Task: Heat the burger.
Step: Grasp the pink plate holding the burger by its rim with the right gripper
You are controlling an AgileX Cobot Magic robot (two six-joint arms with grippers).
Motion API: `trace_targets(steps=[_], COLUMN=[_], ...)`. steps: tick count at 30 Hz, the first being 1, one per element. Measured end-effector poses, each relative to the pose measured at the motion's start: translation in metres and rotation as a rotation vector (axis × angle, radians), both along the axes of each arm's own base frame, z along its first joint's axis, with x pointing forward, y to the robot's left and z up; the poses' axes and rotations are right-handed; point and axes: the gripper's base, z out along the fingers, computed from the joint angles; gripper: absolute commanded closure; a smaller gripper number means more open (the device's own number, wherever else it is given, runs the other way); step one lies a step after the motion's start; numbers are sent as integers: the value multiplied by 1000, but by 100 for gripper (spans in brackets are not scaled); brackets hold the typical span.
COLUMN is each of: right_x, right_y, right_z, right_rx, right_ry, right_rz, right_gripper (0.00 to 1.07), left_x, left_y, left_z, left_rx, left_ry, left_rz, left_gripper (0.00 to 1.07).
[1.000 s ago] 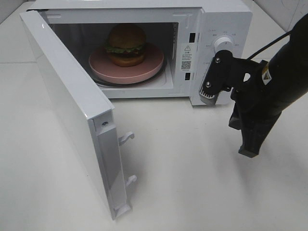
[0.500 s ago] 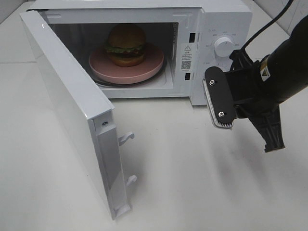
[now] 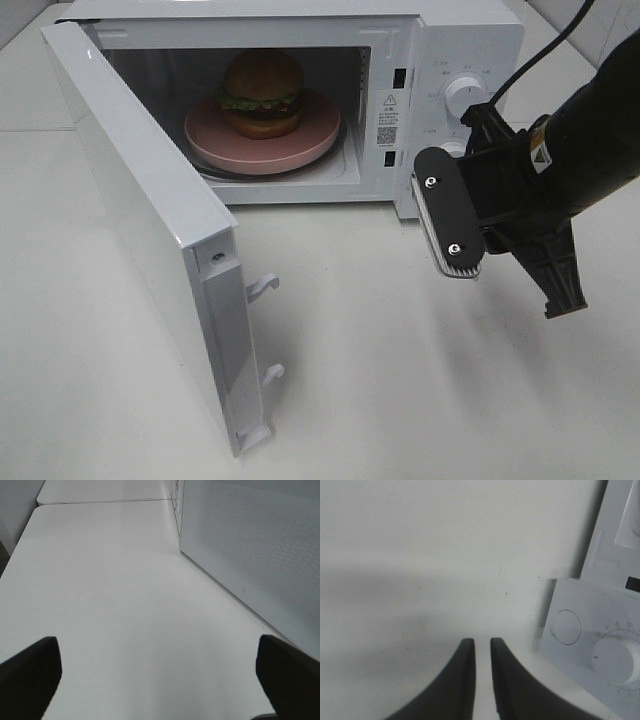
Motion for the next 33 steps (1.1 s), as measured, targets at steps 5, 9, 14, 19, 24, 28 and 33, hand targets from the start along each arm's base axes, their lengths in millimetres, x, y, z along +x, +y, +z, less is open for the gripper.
trace_targets(steps=[5, 9, 14, 19, 24, 28, 33], right_x=[-3, -2, 3, 7, 11, 22, 37], right_y=[5, 7, 10, 13, 25, 43, 59], right_z=[0, 1, 10, 19, 28, 31, 26], right_rx=[26, 54, 80, 90, 82, 86, 87], right_ry=[7, 10, -13, -42, -83, -109, -114], right_rz=[-21, -61, -80, -75, -40, -22, -7], right_gripper=[35, 6, 7, 8, 10, 10, 11], left_x=[0, 0, 0, 0, 0, 0, 0], left_y=[0, 0, 0, 0, 0, 0, 0], left_z=[0, 0, 0, 0, 0, 0, 0], left_rx=[0, 0, 0, 0, 0, 0, 0], left_ry=[0, 0, -1, -1, -1, -1, -1], left_rz=[0, 0, 0, 0, 0, 0, 0], left_gripper=[9, 9, 9, 9, 9, 9, 9])
